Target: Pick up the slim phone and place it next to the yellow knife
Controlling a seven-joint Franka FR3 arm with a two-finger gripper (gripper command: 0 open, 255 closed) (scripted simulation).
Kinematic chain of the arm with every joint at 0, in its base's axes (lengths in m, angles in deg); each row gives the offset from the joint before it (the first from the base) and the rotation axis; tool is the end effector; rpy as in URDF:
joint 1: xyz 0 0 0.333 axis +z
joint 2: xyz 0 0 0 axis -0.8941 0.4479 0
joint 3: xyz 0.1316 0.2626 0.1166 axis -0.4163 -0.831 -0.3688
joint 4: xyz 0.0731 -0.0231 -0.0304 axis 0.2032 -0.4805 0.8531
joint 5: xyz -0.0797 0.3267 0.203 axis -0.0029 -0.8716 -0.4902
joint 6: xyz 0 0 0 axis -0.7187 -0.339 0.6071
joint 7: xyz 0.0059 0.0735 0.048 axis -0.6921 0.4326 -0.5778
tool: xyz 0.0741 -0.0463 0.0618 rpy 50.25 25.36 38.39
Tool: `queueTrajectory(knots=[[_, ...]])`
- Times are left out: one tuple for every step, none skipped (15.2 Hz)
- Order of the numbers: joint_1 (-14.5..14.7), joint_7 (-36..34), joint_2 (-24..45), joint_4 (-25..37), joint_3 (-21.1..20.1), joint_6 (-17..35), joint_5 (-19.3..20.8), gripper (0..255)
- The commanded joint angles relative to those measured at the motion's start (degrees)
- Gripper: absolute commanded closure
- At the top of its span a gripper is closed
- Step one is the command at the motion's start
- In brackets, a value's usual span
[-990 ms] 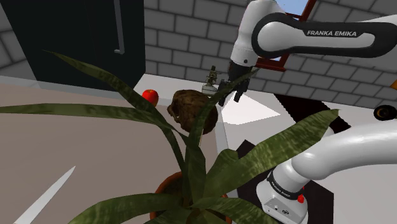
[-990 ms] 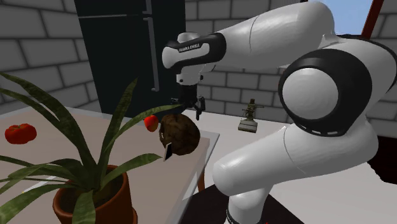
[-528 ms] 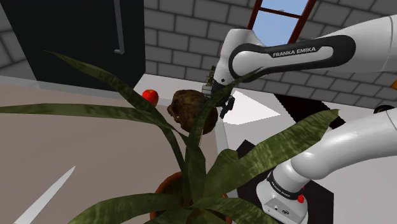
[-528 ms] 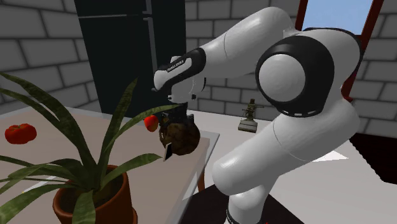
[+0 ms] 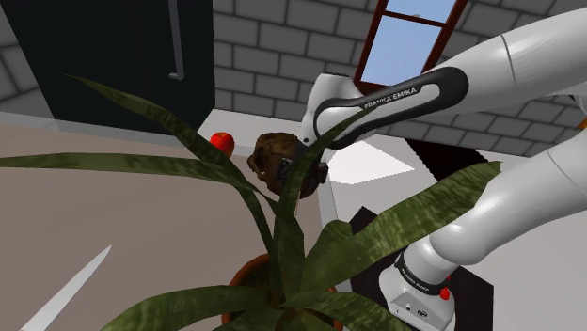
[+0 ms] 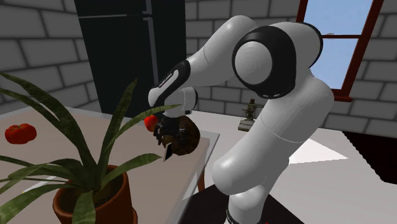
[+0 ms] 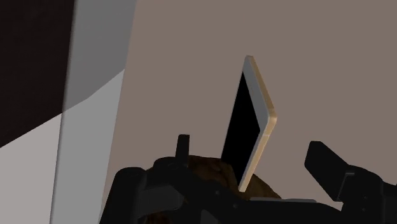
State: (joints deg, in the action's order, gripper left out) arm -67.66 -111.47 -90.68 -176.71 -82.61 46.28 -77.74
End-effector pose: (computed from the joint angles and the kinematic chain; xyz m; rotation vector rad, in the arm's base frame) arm 0.3889 0.0844 0.3669 -2.8006 1.0274 0.0632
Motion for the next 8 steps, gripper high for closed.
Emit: queueTrajectory(knots=[[0.08, -0.01, 1.4, -0.5, -0.34, 2.0, -0.32, 0], [0.17, 0.04, 2.04, -0.81, -0.52, 2.96, -0.48, 0], [0.25, 0.1, 2.7, -1.1, -0.69, 3.92, -0.64, 0], [0.3, 0.13, 3.09, -1.27, -0.79, 4.48, -0.73, 0], [0.3, 0.13, 3.08, -1.27, -0.79, 4.48, -0.73, 0], [0.3, 0.12, 3.09, -1.27, -0.79, 4.48, -0.73, 0], [0.3, 0.12, 3.09, -1.27, -0.79, 4.48, -0.73, 0], [0.3, 0.12, 3.09, -1.27, -0.79, 4.48, -0.73, 0]])
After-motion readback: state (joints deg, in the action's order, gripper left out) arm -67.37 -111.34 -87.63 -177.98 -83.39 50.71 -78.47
